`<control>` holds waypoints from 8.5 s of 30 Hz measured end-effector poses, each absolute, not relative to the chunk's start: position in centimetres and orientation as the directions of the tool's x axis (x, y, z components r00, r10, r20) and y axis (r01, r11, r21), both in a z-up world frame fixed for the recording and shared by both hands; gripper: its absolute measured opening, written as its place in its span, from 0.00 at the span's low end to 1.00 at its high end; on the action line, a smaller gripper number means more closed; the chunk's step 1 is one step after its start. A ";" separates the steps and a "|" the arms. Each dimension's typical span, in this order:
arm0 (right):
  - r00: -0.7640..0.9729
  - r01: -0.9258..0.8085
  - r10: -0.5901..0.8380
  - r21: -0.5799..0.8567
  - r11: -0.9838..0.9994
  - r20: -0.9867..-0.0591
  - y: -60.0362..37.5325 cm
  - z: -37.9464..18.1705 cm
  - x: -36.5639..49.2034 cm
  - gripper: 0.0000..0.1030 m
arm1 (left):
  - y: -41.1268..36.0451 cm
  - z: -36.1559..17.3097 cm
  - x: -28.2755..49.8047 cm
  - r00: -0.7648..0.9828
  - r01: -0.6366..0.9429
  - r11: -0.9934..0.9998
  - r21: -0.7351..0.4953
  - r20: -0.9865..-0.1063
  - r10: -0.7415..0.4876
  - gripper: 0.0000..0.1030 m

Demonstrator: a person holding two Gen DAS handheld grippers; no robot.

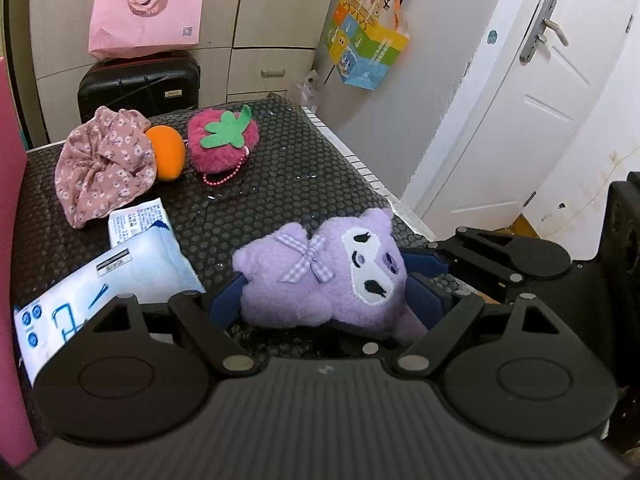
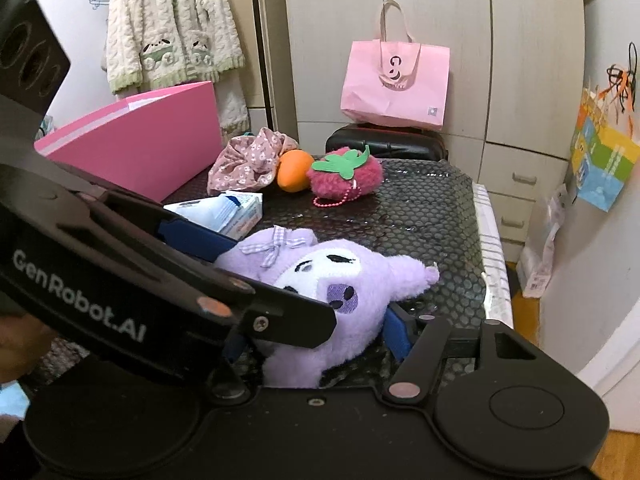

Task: Organize soft objects
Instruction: 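Close the left gripper on the purple plush toy, then carry the purple plush into the pink box and open the left gripper, then move both grippers back to the white wet-wipes pack on the table, then grasp the wet-wipes pack with the left gripper while the right grasps its other end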

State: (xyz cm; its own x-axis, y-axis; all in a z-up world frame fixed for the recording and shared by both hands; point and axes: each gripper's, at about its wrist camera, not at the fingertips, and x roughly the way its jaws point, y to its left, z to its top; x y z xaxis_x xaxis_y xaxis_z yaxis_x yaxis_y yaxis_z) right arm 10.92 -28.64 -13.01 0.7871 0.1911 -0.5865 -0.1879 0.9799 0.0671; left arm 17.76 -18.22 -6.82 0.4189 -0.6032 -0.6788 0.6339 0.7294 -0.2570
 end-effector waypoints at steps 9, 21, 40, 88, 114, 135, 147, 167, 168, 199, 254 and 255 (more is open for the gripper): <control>0.781 -0.198 0.197 0.064 0.978 -0.592 -27.1 -11.5 8.8 0.68 | -16.4 -5.2 15.5 0.389 0.655 0.711 -0.257 -0.692 -0.609 0.84; 0.760 -0.236 0.219 0.054 0.970 -0.612 -24.0 -9.4 5.1 0.67 | -12.5 -3.3 12.0 0.339 0.645 0.698 -0.312 -0.702 -0.627 0.83; 0.614 -0.448 0.399 0.116 0.887 -0.682 -13.3 -6.9 1.1 0.66 | -0.1 -1.7 6.4 0.312 0.480 0.785 -0.392 -0.760 -0.570 0.84; 0.504 -0.641 0.467 0.048 0.766 -0.726 -3.6 -2.6 33.4 0.66 | 9.4 0.1 34.8 0.492 0.199 0.886 -0.419 -0.739 -0.460 0.83; 0.555 -0.654 0.384 -0.102 0.749 -0.738 -5.9 -1.0 28.9 0.74 | 10.2 5.2 28.6 0.611 0.324 0.930 -0.173 -0.712 -0.345 0.86; 0.593 -0.588 0.413 -0.021 0.809 -0.692 -11.4 4.5 13.2 0.74 | 5.1 8.9 13.7 0.561 0.556 0.829 -0.056 -0.711 -0.424 0.86; 0.651 -0.483 0.364 0.006 0.876 -0.666 -16.4 2.7 7.2 0.74 | -2.2 6.9 8.6 0.537 0.701 0.712 0.043 -0.689 -0.487 0.86; 0.626 -0.352 0.412 0.232 0.907 -0.662 -24.5 -4.8 11.9 0.74 | -9.9 -1.8 10.5 0.619 0.628 0.777 0.035 -0.628 -0.472 0.82; 0.621 -0.353 0.418 0.239 0.904 -0.663 -24.5 -5.2 12.4 0.74 | -10.2 -2.3 10.7 0.621 0.624 0.780 0.034 -0.629 -0.469 0.82; 0.604 -0.298 0.400 0.270 0.916 -0.690 -27.0 -10.1 14.9 0.02 | -10.6 -5.6 12.2 0.684 0.542 0.838 -0.060 -0.548 -0.481 0.82; 0.701 -0.312 0.398 0.247 0.917 -0.591 -27.8 -13.4 10.6 0.44 | -11.0 -9.4 14.2 0.620 0.460 0.854 -0.245 -0.599 -0.506 0.45; 0.697 -0.315 0.408 0.258 0.913 -0.590 -27.6 -13.3 10.4 0.44 | -10.8 -9.2 14.0 0.616 0.462 0.849 -0.256 -0.596 -0.515 0.43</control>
State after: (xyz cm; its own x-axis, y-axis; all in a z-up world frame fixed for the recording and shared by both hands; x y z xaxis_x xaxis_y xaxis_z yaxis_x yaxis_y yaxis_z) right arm 10.36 -27.62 -13.29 0.6973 0.4076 -0.5896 -0.3152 0.9132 0.2584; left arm 14.03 -10.84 -9.21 0.6162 -0.5149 -0.5960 0.4621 0.8491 -0.2559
